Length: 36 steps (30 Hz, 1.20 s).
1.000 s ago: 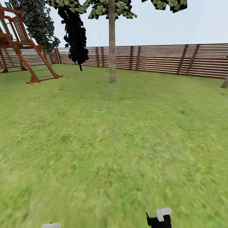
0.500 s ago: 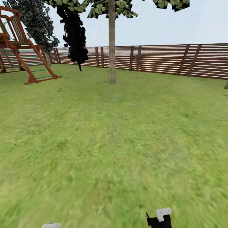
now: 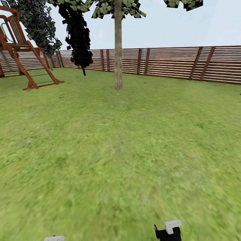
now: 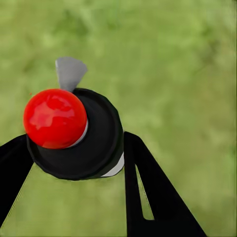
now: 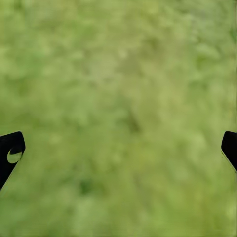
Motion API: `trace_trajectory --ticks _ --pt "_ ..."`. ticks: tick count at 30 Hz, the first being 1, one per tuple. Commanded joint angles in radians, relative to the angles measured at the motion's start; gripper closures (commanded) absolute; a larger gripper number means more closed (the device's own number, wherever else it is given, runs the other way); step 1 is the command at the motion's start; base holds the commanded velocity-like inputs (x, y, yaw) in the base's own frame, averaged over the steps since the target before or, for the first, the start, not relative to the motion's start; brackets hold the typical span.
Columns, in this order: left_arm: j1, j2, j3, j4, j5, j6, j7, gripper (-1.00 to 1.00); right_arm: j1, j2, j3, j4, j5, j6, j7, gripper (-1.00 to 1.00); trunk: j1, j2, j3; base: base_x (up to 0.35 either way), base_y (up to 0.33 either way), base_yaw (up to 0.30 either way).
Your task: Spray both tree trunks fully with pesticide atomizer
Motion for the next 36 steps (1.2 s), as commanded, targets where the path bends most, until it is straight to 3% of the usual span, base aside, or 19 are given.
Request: trace_trajectory --ticks 1,36 --pt "-0.001 0.000 0.009 0.001 -0.010 -0.003 -0.002 1.00 -0.001 0.000 0.006 0.001 0.008 -0.001 -0.009 -1.00 0.000 0.000 -0.001 0.340 0.000 0.000" --pt "-0.001 0.000 0.009 0.000 -0.010 -0.004 -0.002 1.00 0.000 0.000 0.006 0.001 0.008 -0.001 -0.010 -1.00 0.000 0.000 -0.001 0.340 0.000 0.000"
